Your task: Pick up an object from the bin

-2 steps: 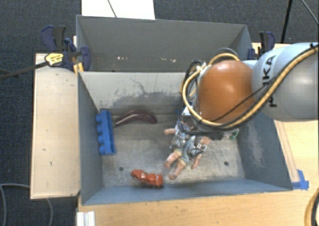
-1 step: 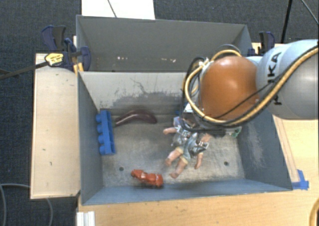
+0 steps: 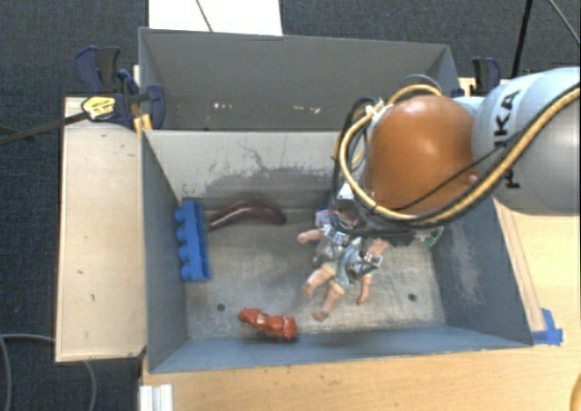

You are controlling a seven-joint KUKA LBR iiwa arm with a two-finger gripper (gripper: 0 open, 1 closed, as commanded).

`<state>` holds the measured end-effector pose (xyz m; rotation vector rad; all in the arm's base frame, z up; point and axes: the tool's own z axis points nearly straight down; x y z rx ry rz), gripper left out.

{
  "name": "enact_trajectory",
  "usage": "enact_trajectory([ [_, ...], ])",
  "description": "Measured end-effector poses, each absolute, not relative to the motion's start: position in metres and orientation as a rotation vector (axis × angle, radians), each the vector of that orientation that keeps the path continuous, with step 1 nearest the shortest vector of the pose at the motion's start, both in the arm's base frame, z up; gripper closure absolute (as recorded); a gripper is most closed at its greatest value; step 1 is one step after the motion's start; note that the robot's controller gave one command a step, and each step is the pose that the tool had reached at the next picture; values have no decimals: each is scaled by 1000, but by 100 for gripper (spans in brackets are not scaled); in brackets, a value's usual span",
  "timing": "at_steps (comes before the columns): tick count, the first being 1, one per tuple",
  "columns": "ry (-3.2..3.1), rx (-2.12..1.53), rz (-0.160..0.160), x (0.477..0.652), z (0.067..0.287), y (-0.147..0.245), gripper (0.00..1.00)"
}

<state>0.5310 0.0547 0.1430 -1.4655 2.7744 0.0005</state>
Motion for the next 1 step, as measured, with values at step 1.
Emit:
enact_trajectory([
  [1, 2780, -1467, 4, 530, 154, 55, 100],
])
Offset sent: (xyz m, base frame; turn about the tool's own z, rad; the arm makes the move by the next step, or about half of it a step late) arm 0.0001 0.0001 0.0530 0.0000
